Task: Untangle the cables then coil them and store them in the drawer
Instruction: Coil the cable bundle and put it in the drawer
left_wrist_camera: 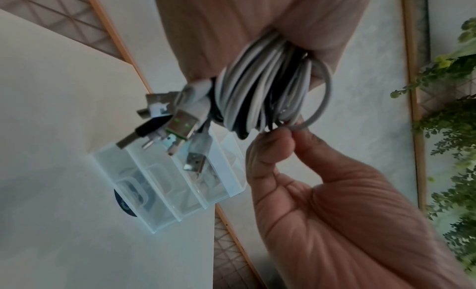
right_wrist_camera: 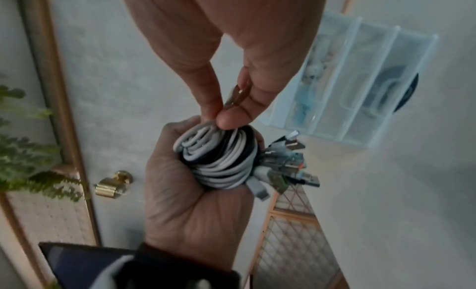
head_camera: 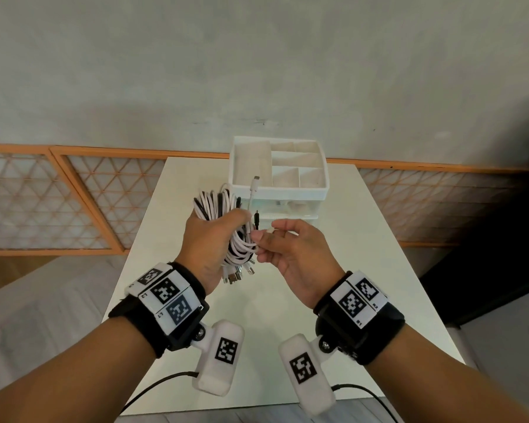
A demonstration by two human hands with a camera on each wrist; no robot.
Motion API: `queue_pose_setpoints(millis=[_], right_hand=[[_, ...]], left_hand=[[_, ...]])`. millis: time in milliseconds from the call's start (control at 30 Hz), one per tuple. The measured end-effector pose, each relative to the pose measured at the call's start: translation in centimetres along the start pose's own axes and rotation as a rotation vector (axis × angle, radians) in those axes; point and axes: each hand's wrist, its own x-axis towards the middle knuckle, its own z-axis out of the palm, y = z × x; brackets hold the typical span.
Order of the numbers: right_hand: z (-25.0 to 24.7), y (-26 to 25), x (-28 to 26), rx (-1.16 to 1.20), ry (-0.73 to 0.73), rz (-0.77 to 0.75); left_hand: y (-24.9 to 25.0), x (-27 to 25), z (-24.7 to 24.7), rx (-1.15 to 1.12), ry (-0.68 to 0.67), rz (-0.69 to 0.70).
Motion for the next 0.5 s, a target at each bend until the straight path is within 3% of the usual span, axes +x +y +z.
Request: queue_pose_setpoints(millis=[133, 267, 500], right_hand=[[-0.44, 0.25, -0.07, 0.025, -0.011, 0.06], [-0.49, 0.39, -0.16, 0.001, -0.025, 0.003], [-0.25, -0.1, -0.15, -0.394, -0.039, -0.203]], left_hand=[[-0.18, -0.2, 0.15, -0.028, -0.015, 0.014], [-0.4, -0.24, 0.51, -0.05, 0.016, 0.052], [-0.21, -0.47, 0.35, -0.02, -0.038, 0.047]])
